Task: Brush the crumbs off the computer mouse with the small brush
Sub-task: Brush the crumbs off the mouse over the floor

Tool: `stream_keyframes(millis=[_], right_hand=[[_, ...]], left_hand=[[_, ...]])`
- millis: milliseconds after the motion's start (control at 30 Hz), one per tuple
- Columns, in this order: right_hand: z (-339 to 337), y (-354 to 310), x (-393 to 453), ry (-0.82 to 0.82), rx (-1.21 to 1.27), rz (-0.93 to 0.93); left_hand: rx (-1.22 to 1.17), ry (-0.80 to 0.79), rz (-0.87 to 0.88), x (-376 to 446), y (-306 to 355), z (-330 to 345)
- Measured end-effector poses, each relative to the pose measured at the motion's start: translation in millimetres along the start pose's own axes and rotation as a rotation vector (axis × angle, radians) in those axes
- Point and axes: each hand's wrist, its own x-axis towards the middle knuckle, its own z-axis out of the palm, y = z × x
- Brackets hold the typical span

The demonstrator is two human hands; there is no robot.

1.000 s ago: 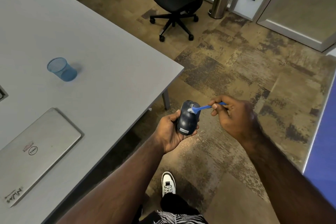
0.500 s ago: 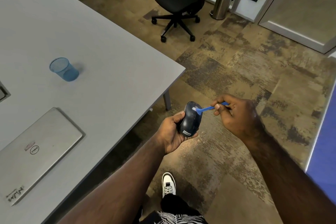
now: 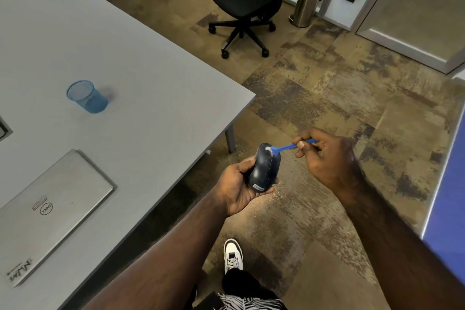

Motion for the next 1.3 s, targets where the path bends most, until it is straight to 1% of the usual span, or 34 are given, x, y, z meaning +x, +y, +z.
stream_keyframes(millis=[67,167,233,300,400,433,567,600,733,767,800,900,933,1067,1200,1300], right_hand=[[1,-2,-1,-0.023,0.024,-0.012],[1,-2,2,0.035,-0.027,0.04],[1,-6,1,0.024,-0.058,-0.011],[0,-13,-4,-0.029,-0.064,-0.092],[1,-20,-13,-0.168,-0.005,-0.121],[2,-21,-15,-0.171,-0.017,-0.125],[1,-19,-12,0.018,-0.096,-0.062],[-1,-20,-10,0.03,-0.108,-0.058],[-3,-26,-13,-0.121,-0.085,-0.145],[-3,-26,-13,-0.13,-0.082,-0.156],[-3,-25,-13,-0.11,-0.085,-0.145],[-3,-21,-9,0.024,-0.112,-0.032],[-3,-21,-9,0.031,-0.119,-0.023],[-2,-27,-12,-0.094,-0.107,-0.113],[-5,-25,-5,-0.001,-0.133,-0.034],[-3,-29,-6,-0.095,-0.167,-0.058]], left_hand=[[-0.021,-0.001,0.002,0,0,0],[-0.036,-0.005,0.0,-1,1,-2],[-0.032,-0.007,0.002,-1,3,0],[-0.01,0.008,0.01,-1,4,1],[0.022,0.021,0.037,-2,3,3],[0.03,0.017,0.043,-2,3,4],[0.013,0.026,0.044,-2,2,6],[0.013,0.024,0.046,-2,2,6],[0.05,0.038,0.05,-1,1,4],[0.045,0.043,0.049,-2,1,4],[0.035,0.045,0.046,-2,1,3],[0.013,0.032,0.04,-2,1,2],[0.013,0.031,0.042,-2,2,3],[0.045,0.058,0.053,-1,2,4],[0.042,0.049,0.05,-1,0,4],[0.075,0.061,0.063,0,1,4]])
